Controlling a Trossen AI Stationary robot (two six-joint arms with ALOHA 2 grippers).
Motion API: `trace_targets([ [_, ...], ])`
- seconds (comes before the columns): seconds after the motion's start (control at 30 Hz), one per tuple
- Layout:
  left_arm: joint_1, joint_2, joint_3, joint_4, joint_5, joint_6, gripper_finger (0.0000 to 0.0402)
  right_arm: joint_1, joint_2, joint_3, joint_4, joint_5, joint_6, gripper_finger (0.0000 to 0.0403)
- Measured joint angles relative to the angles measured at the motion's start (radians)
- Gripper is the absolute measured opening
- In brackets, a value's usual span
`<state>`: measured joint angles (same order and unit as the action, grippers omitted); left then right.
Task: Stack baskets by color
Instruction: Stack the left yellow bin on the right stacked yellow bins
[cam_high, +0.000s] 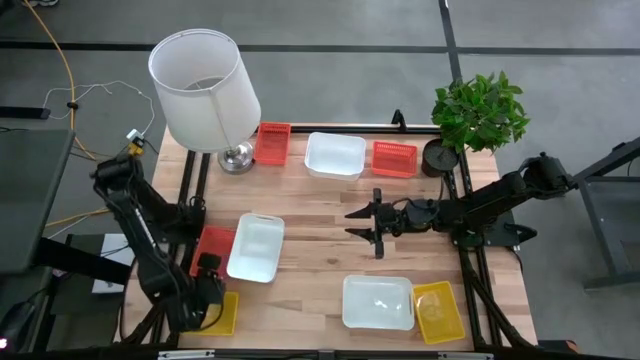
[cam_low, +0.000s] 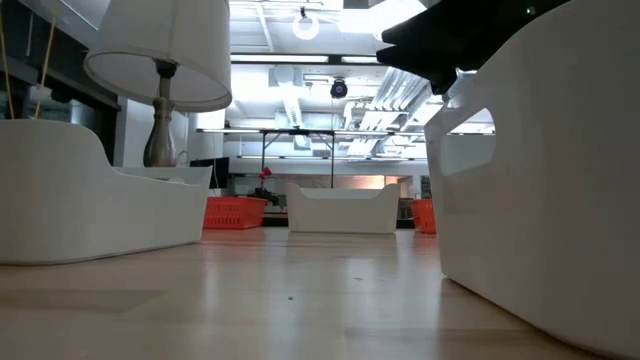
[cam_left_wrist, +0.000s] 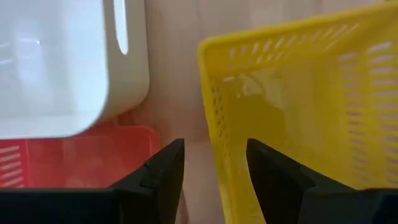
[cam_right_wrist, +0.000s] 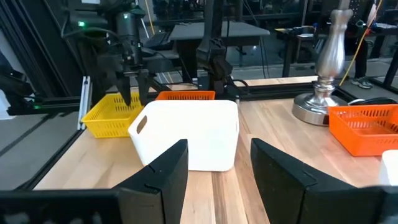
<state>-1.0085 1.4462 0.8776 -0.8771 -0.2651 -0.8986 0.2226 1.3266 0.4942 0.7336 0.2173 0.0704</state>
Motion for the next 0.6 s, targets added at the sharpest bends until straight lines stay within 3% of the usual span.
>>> trace_targets([
  [0.37,0.003,0.061,0.0,0.001,0.065,-0.015,0.0152,0.0,0.0,0.0,-0.006,0.001,0.0,0.0161],
  [0.47,0.008,0.064,0.0,-0.001,0.074,-0.016,0.0124,0.0,0.0,0.0,-0.006,0.001,0.0,0.0161],
  [0.6,0.024,0.064,0.0,-0.002,0.132,-0.016,0.0057,0.0,0.0,0.0,-0.011,0.001,0.0,0.0161],
])
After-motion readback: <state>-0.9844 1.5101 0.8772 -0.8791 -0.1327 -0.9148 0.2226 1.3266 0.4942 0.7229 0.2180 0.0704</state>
